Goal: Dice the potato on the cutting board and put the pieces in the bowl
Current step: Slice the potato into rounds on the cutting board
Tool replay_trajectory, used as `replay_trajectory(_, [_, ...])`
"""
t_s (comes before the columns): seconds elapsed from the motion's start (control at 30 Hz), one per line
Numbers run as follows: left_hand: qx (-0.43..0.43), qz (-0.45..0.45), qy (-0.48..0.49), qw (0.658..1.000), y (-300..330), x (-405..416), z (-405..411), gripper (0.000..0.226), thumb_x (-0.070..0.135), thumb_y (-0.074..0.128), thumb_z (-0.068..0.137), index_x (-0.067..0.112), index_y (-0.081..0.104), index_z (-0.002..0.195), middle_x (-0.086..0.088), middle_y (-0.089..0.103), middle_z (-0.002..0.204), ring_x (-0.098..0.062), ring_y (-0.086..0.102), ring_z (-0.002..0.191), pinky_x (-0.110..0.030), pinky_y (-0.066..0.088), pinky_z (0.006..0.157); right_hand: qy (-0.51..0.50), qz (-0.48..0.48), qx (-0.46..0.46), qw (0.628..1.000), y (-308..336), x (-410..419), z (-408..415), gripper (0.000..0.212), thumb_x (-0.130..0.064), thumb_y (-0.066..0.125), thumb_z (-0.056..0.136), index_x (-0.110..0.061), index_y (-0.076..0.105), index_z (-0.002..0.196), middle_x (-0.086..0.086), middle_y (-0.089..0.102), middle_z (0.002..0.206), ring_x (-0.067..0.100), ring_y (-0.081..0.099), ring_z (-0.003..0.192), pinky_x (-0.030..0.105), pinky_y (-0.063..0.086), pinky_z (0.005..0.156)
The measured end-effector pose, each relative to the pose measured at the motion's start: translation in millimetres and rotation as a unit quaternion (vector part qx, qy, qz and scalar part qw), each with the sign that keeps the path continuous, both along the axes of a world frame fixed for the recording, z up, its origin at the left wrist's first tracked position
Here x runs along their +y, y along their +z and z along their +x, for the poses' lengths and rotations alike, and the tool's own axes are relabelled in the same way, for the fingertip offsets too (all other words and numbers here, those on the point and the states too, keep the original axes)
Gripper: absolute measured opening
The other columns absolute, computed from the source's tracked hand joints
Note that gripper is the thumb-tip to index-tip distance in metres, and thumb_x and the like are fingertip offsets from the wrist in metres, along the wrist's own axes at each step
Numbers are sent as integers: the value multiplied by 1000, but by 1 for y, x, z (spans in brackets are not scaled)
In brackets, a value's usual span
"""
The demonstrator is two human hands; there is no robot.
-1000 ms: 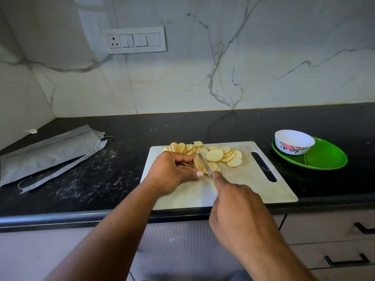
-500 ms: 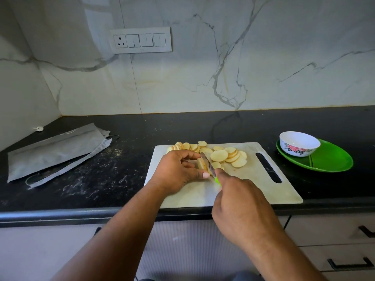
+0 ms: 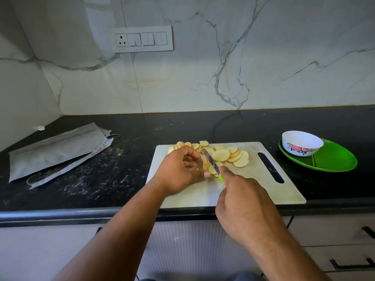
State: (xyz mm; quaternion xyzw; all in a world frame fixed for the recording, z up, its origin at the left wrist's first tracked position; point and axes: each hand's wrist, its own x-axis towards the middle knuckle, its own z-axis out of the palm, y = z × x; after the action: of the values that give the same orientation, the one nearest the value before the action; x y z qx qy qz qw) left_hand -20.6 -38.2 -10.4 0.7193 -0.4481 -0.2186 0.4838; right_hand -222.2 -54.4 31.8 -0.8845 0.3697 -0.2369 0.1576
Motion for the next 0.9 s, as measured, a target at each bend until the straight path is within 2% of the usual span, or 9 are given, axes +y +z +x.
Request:
replay_trajectory(0.1, [132, 9, -54, 990, 10, -3, 10, 40, -9, 61, 95, 11, 60, 129, -10, 64, 132, -20, 68, 83, -28, 60, 72, -6, 1, -12, 1000, -2, -4, -2, 58, -24, 47, 97, -30, 29, 152, -13, 47, 73, 5, 49, 63, 13, 33, 47])
replay_trajectory(0.17, [116, 58, -93, 987, 15, -9, 16, 53, -13, 50, 96, 14, 55, 141, -4, 62, 137, -14, 64, 73, -24, 53, 61, -9, 3, -15, 1000, -2, -7, -5, 57, -26, 46, 98, -30, 30, 152, -14, 46, 75, 5, 49, 65, 13, 33, 48])
replay_trajectory(0.23, [85, 73, -132, 985, 14, -13, 16, 55, -11, 53, 96, 17, 56, 143, 0, 67, 133, -13, 58, 69, -22, 48, 56, -4, 1, -19, 1000, -1, -8, -7, 55, -27, 45, 98, -31, 31, 152, -14, 46, 78, 6, 49, 67, 11, 34, 49])
replay_trajectory(0.37, [80, 42, -147, 985, 14, -15, 15, 32, 8, 69, 98, 19, 69, 128, -3, 73, 101, -15, 55, 68, -22, 45, 55, -5, -3, -30, 1000, -1, -11, -6, 55, -28, 44, 99, -32, 30, 152, -11, 52, 81, 6, 49, 68, 12, 34, 49])
replay_trajectory(0.43, [68, 44, -130, 988, 16, -16, 13, 28, 13, 73, 96, 18, 70, 124, -2, 76, 103, -10, 61, 69, -20, 49, 57, -14, 1, -28, 1000, -1, -13, -5, 55, -29, 45, 99, -33, 30, 152, -11, 61, 95, 6, 49, 73, 10, 34, 50])
replay_trajectory(0.53, [82, 28, -101, 991, 11, -18, 11, 33, 13, 81, 89, 12, 71, 121, -7, 77, 115, -9, 74, 90, -21, 60, 74, -19, -6, -18, 1000, 1, -11, -5, 56, -31, 45, 100, -35, 27, 153, -16, 58, 86, 3, 51, 69, 12, 31, 45])
replay_trajectory(0.63, [19, 34, -56, 998, 4, -18, 12, 44, 28, 90, 79, 21, 73, 119, 4, 77, 110, -11, 73, 105, -33, 60, 95, -23, -14, -6, 1000, 3, -8, -2, 58, -31, 44, 100, -35, 24, 154, -16, 43, 69, 1, 46, 59, 14, 29, 41])
replay_trajectory(0.77, [41, 19, -58, 997, 2, -19, 8, 39, 18, 92, 77, 12, 75, 111, -3, 79, 102, -18, 75, 99, -29, 61, 91, -18, -20, 17, 999, 3, -5, 2, 57, -30, 44, 100, -33, 25, 153, -16, 35, 66, -1, 36, 56, 14, 26, 42])
replay_trajectory(0.9, [41, 13, -76, 996, 6, -17, 2, 33, 13, 85, 85, 14, 71, 115, 0, 81, 91, -11, 77, 89, -19, 58, 83, -15, -3, -1, 1000, -2, -6, 4, 56, -29, 44, 100, -33, 27, 153, -15, 41, 73, -1, 38, 58, 12, 27, 43])
